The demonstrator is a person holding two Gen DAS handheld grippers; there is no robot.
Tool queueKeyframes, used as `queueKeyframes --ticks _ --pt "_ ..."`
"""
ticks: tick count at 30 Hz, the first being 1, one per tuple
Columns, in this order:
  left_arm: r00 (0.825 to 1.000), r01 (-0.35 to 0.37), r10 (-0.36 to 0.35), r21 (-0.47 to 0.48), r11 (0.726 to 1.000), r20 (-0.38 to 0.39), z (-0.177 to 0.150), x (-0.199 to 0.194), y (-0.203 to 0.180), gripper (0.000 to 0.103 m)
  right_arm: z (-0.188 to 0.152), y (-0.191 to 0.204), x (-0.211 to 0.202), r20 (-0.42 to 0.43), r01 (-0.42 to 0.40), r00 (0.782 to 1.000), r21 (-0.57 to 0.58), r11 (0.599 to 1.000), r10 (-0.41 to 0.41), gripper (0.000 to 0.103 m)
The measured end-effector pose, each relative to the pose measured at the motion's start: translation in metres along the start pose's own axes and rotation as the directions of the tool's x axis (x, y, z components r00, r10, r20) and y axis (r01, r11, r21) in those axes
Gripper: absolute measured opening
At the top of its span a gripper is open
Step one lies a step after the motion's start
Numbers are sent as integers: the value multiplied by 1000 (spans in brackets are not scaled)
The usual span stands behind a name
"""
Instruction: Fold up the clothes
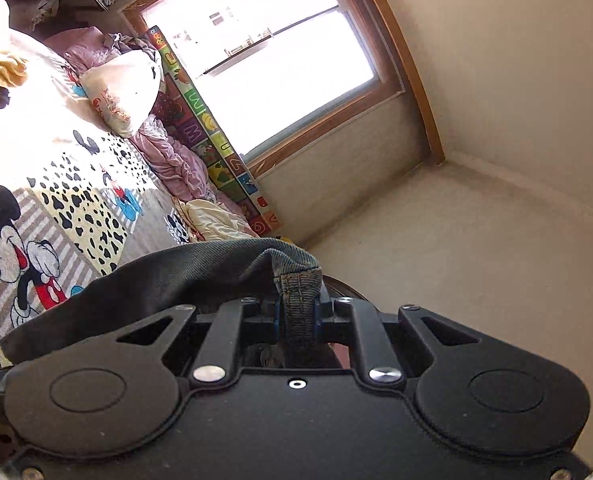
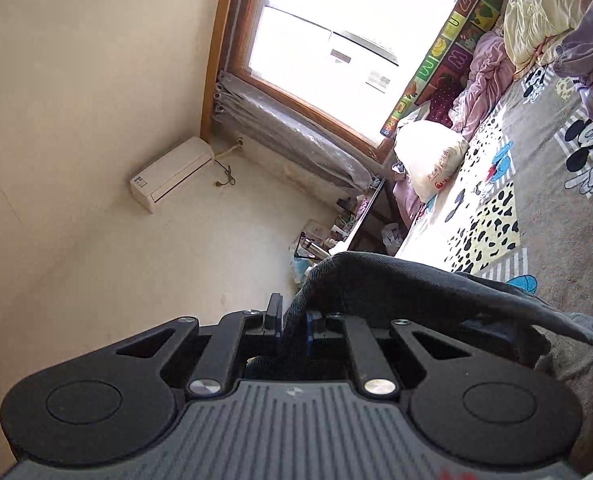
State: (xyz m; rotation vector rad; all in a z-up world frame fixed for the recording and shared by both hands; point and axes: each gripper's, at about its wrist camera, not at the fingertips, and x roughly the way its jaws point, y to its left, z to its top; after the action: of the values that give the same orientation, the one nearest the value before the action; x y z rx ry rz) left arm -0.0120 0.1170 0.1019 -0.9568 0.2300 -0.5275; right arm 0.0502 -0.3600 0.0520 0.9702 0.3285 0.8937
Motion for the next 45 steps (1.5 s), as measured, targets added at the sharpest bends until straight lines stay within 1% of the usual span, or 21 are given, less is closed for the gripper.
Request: queueKeyframes --ticks 3,5,10,12,14,16,19,22,25,27,28,30,31,32,34,37,38,39,41,43,45 --pt "999 -45 45 -4 999 -11 11 24 16 12 13 0 14 -5 0 1000 -9 1000 0 13" --pt "997 -79 79 -8 997 -22 18 45 30 12 20 -9 28 -8 21 1000 -5 1000 -21 13" --pt "996 -92 92 21 996 -5 57 120 54 11 40 -64 79 10 100 995 46 994 -100 12" --pt "996 -92 91 36 995 6 73 149 61 11 58 -84 104 48 113 992 47 992 -116 12" --pt "997 -28 21 102 994 71 89 151 48 11 79 -89 124 129 88 988 14 996 -89 12" --pt "996 -15 2 139 990 89 97 150 44 11 96 -74 132 196 27 981 -60 998 -15 12" --pt "997 -43 31 173 984 68 88 149 66 11 105 -56 135 210 9 977 -162 987 26 12" --pt "993 -118 117 132 984 14 58 146 114 11 92 -79 137 162 58 986 -164 985 -31 12" --pt "972 -222 229 114 968 -55 15 143 172 12 62 -133 134 91 144 986 -49 988 -140 12" --pt "929 -343 347 51 938 -128 -15 143 216 12 33 -184 133 19 219 975 64 974 -220 12" --pt "895 -410 409 35 911 -179 -31 142 237 15 19 -212 132 -17 269 963 118 956 -269 12" --pt "855 -479 472 24 878 -215 -54 135 257 18 -9 -265 127 -91 371 929 225 901 -360 12" --pt "854 -482 474 18 876 -216 -61 131 261 24 -22 -287 123 -128 420 907 262 869 -400 12" --pt "856 -480 473 15 877 -209 -65 127 261 37 -34 -303 117 -157 458 889 284 843 -430 12" --pt "858 -483 477 15 875 -191 -65 122 259 50 -49 -314 108 -169 485 874 286 826 -455 13" --pt "855 -498 497 35 867 -147 -60 117 253 52 -57 -315 102 -157 490 872 272 829 -464 16" --pt "849 -512 512 38 858 -131 -59 115 253 53 -58 -314 102 -155 492 870 264 830 -467 20" --pt "843 -523 524 40 851 -124 -59 114 255 53 -60 -311 103 -152 494 870 252 832 -470 21" --pt "840 -524 524 35 851 -140 -60 115 261 53 -64 -306 105 -138 488 873 236 840 -468 31" --pt "841 -519 516 30 854 -162 -64 118 263 53 -65 -305 107 -115 472 882 240 849 -458 36" --pt "841 -507 510 67 859 -183 -69 127 260 54 -63 -308 109 -83 450 892 266 852 -445 38"
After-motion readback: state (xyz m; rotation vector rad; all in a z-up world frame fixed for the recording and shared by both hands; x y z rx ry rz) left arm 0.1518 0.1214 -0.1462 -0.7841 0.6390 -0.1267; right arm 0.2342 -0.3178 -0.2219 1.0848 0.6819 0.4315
